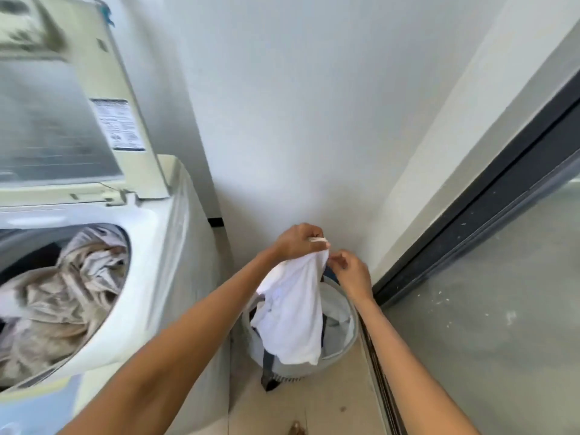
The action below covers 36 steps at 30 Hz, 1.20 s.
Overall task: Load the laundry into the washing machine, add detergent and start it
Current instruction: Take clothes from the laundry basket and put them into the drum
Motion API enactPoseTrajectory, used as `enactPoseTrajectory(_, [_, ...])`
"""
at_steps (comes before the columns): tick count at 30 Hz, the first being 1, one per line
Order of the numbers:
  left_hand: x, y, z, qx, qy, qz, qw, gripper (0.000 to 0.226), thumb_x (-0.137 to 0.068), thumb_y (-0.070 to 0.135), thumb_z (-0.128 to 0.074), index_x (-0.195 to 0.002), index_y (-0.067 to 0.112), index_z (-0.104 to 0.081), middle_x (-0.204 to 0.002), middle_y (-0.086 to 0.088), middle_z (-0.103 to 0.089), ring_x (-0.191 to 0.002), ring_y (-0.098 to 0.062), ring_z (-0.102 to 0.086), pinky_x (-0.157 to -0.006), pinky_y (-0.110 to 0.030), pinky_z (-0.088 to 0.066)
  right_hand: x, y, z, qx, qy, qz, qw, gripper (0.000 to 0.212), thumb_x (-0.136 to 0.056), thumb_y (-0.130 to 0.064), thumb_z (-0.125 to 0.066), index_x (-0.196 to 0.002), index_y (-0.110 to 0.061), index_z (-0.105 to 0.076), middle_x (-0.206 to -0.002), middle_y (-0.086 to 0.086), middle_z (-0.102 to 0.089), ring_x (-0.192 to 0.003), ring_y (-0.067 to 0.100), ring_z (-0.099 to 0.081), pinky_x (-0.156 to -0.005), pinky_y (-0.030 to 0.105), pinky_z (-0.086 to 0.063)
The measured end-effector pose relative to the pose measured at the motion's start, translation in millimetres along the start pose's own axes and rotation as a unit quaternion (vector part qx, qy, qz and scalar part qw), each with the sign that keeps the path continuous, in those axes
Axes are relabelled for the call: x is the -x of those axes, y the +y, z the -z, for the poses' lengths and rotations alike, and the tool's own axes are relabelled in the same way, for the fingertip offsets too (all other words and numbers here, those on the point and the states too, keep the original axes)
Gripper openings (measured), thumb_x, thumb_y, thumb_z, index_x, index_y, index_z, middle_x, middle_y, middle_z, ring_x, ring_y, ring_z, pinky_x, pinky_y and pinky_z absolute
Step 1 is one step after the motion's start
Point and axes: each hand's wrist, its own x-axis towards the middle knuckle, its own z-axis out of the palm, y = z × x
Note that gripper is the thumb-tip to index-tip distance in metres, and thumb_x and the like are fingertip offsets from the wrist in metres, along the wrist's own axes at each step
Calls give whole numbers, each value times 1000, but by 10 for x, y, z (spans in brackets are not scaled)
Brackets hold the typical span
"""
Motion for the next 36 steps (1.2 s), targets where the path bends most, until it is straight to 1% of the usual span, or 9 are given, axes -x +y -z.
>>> enactPoseTrajectory(2, [204,141,189,105,87,58,989,25,-85,36,-62,-88,11,-63,-88,-6,-61,-81,-18,-52,-72,-26,-37,282,-349,118,-63,74,6,995,12,-91,-25,-60,-99,-17,-61,-96,0,-69,-87,19,-63,-78,36,-53])
enactPoseTrajectory(5, [489,390,413,363,195,159,897,25,-87,21,-63,-70,12,-46,-69,-8,-47,-62,-21,-50,-57,-22,-38,786,-781,216,-154,119,30,980,22,-86,-39,-64,-94,-20,-57,-89,-7,-65,-87,20,-64,-78,41,-54])
enactPoseTrajectory(7, [715,607,586,464,193,180,846,31,-90,11,-58,-65,11,-39,-61,-7,-39,-45,-16,-46,-42,-14,-32,1094,-1051,229,-95,56,57,992,38,-81,-48,-67,-105,-21,-54,-99,-8,-62,-94,16,-61,-80,35,-51])
enactPoseTrajectory(10, [862,852,747,508,181,188,821,23,-90,10,-57,-73,9,-42,-67,-8,-43,-56,-17,-46,-51,-22,-35,1292,-1297,167,51,4,72,996,69,-77,-56,-66,-129,-19,-39,-118,-4,-52,-102,12,-52,-88,36,-48])
enactPoseTrajectory(15, [1124,1066,1061,560,152,158,799,5,-91,1,-50,-88,1,-46,-73,-14,-49,-64,-26,-54,-62,-40,-49,1295,-1624,481,1,112,35,993,21,-93,-28,-53,-105,-11,-55,-100,10,-67,-95,33,-61,-67,31,-42])
enactPoseTrajectory(23, [1233,781,1061,537,139,208,806,12,-92,3,-46,-82,6,-52,-87,-11,-64,-70,-27,-63,-61,-30,-52,984,-2054,1137,113,1,48,992,32,-80,-22,-69,-57,-14,-49,-51,-1,-45,-52,20,-51,-46,24,-35])
enactPoseTrajectory(28, [1299,925,1013,449,100,85,884,66,-88,65,-43,-134,17,-45,-131,7,-51,-119,-12,-44,-98,-43,-30,798,-2358,1003,-157,-6,-8,988,7,-84,-13,-65,-82,-7,-62,-79,11,-60,-70,20,-57,-61,31,-49])
enactPoseTrajectory(31, [1418,971,787,439,182,10,880,74,-88,50,-57,-144,16,-20,-137,4,-44,-124,-11,-43,-96,-27,-32,729,-2614,868,-326,5,-68,943,4,-90,-5,-58,-88,-3,-60,-87,12,-62,-82,25,-60,-71,39,-55])
enactPoseTrajectory(36, [1484,709,464,187,317,48,928,74,-75,49,-68,-133,19,-32,-120,4,-56,-104,-13,-55,-88,-35,-48,741,-2902,814,-424,12,-100,900,23,-91,2,-52,-72,-11,-51,-74,6,-53,-71,20,-55,-79,41,-52])
